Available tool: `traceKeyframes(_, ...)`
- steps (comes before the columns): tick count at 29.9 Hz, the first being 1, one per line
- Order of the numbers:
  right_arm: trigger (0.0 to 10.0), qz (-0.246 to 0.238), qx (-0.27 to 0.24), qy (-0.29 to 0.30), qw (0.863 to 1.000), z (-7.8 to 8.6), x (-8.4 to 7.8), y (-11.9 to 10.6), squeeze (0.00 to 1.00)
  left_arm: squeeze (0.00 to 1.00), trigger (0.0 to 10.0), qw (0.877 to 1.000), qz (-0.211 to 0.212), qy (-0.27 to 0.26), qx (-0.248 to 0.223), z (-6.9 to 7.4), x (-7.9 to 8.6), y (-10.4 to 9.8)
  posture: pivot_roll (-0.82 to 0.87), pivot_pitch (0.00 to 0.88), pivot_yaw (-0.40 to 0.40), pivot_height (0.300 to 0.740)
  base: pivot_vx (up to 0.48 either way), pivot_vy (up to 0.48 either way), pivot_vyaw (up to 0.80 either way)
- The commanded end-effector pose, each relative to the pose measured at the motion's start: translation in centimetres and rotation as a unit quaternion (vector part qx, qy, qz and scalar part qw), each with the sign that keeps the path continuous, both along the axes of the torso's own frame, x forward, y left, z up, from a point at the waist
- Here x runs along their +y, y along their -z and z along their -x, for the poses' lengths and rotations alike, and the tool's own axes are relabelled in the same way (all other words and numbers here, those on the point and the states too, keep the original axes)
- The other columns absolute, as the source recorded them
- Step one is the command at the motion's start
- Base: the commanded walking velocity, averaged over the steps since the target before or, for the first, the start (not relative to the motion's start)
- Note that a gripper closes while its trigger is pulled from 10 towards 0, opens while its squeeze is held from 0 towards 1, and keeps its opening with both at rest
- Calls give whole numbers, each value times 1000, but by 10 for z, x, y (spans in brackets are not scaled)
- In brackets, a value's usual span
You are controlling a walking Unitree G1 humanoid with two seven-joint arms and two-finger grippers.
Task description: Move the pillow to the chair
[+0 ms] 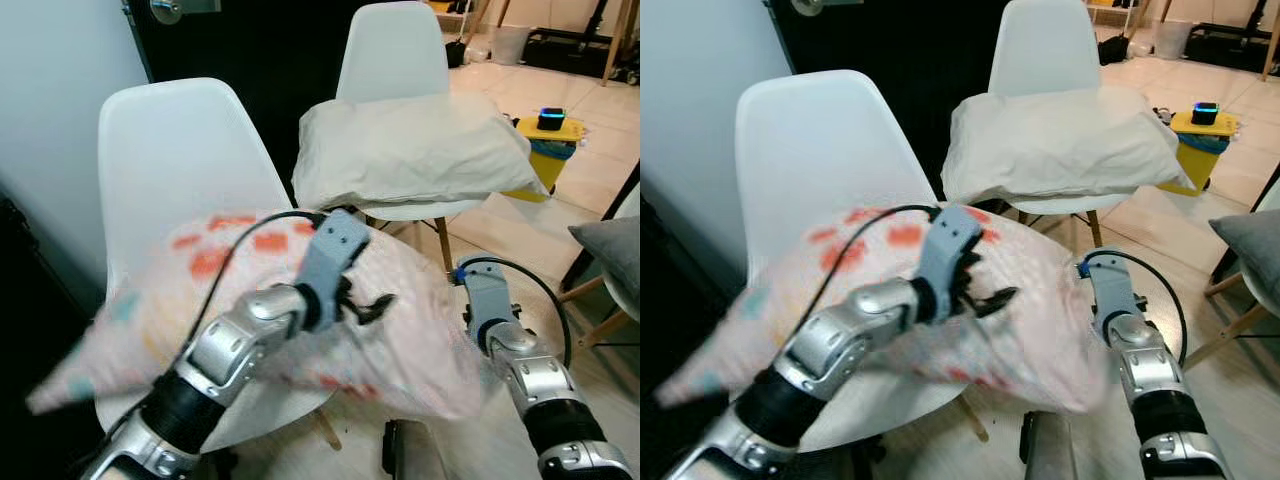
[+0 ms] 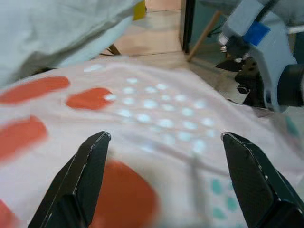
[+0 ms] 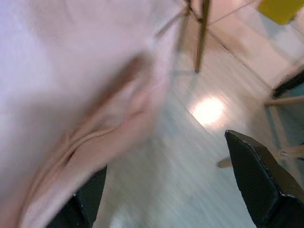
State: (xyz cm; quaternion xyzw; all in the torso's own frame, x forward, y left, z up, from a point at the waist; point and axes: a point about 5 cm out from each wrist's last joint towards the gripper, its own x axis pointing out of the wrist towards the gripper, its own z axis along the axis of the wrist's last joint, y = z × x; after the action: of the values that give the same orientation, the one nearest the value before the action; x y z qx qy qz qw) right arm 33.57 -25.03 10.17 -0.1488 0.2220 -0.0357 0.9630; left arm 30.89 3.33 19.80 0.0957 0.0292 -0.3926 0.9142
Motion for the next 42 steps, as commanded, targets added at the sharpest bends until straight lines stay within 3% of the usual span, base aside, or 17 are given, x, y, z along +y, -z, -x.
traceKeyframes(1,10000,0,11,-3,1000,2,3,6,0,1000,10000,997,-29,-43,-54,-8,15,-14,15,57,14,526,0,0,0)
traceKeyframes(2,10000,-2,11,-7,1000,2,4,6,0,1000,10000,983,-63,-133,-107,-20,41,-28,13,58,14,526,0,0,0)
traceKeyframes(8,10000,-2,11,-10,1000,2,5,6,0,1000,10000,967,-94,-185,-148,-26,60,-34,16,57,15,526,0,0,0)
traceKeyframes(9,10000,-2,11,-11,1000,2,5,6,0,0,10000,959,-131,-195,-157,-26,68,-30,17,56,13,526,0,0,0)
traceKeyframes(11,10000,-2,11,-14,1000,1,5,6,0,0,10000,956,-209,-174,-112,-20,88,3,18,56,13,526,0,0,0)
traceKeyframes(16,10000,-1,12,-16,1000,1,6,7,0,0,10000,956,-239,-167,21,-2,116,63,26,53,15,526,0,0,0)
traceKeyframes(23,10000,-3,12,-19,1000,0,8,7,0,0,10000,940,-264,-198,88,10,133,116,34,51,12,526,0,0,0)
traceKeyframes(24,10000,-3,11,-21,1000,0,9,7,0,0,8078,934,-271,-208,100,13,138,133,28,52,11,526,0,0,0)
traceKeyframes(25,10000,-3,11,-21,1000,0,9,7,0,0,8078,934,-271,-208,100,13,138,133,28,52,11,526,0,0,0)
traceKeyframes(26,10000,-3,11,-21,1000,-1,10,7,0,0,0,934,-268,-215,99,12,139,137,28,51,10,526,0,0,0)
traceKeyframes(33,10000,-5,8,-20,1000,-1,9,5,0,0,0,918,-283,-262,90,10,155,147,21,53,12,526,0,0,0)
traceKeyframes(36,10000,-8,6,-16,1000,0,7,5,0,0,0,866,-350,-357,18,2,187,137,21,55,14,526,0,0,0)
traceKeyframes(37,10000,-8,6,-16,1000,0,7,5,0,0,0,866,-350,-357,18,2,187,137,21,55,14,526,0,0,0)
traceKeyframes(39,10000,-9,5,-16,1000,1,7,5,0,0,0,816,-362,-449,-22,0,213,122,19,57,20,526,0,0,0)
traceKeyframes(40,10000,-9,5,-16,1000,1,7,5,0,0,0,816,-362,-449,-22,0,213,122,19,57,20,526,0,0,0)
traceKeyframes(41,10000,-10,5,-17,1000,1,7,6,0,0,0,781,-363,-505,-51,1,228,112,19,59,23,526,0,0,0)
traceKeyframes(42,10000,-10,5,-17,1000,1,7,6,0,0,0,781,-363,-505,-51,1,228,112,19,59,23,526,0,0,0)
